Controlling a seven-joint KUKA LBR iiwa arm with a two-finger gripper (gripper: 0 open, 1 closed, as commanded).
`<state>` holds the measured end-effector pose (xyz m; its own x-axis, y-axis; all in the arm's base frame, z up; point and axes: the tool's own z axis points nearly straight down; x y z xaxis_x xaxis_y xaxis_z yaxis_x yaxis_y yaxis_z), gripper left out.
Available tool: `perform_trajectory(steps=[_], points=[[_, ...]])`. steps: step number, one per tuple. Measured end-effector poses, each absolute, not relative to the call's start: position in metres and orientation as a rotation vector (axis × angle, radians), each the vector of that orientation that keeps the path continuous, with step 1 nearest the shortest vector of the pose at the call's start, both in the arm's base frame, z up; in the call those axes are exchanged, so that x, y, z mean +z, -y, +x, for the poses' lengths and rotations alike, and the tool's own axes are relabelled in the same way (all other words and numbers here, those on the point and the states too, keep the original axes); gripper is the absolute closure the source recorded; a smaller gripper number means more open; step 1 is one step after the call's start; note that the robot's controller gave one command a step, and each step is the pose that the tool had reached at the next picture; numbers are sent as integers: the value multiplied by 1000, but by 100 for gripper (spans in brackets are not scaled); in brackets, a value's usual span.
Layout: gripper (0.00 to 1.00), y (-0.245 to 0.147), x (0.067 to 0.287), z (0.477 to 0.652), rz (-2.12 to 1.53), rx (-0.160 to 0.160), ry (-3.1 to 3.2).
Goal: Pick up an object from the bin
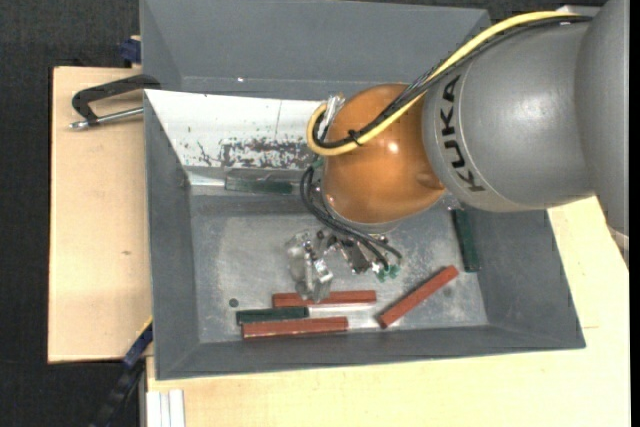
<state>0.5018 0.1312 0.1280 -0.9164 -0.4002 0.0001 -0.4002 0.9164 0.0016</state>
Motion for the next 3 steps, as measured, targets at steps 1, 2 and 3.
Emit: perform_trajectory(steps=[1, 2, 3], points=[[0, -133, 167, 505, 642, -2, 3078], [0, -134, 155, 505, 640, -3, 3077], [0, -115, 108, 504, 880, -1, 3021]])
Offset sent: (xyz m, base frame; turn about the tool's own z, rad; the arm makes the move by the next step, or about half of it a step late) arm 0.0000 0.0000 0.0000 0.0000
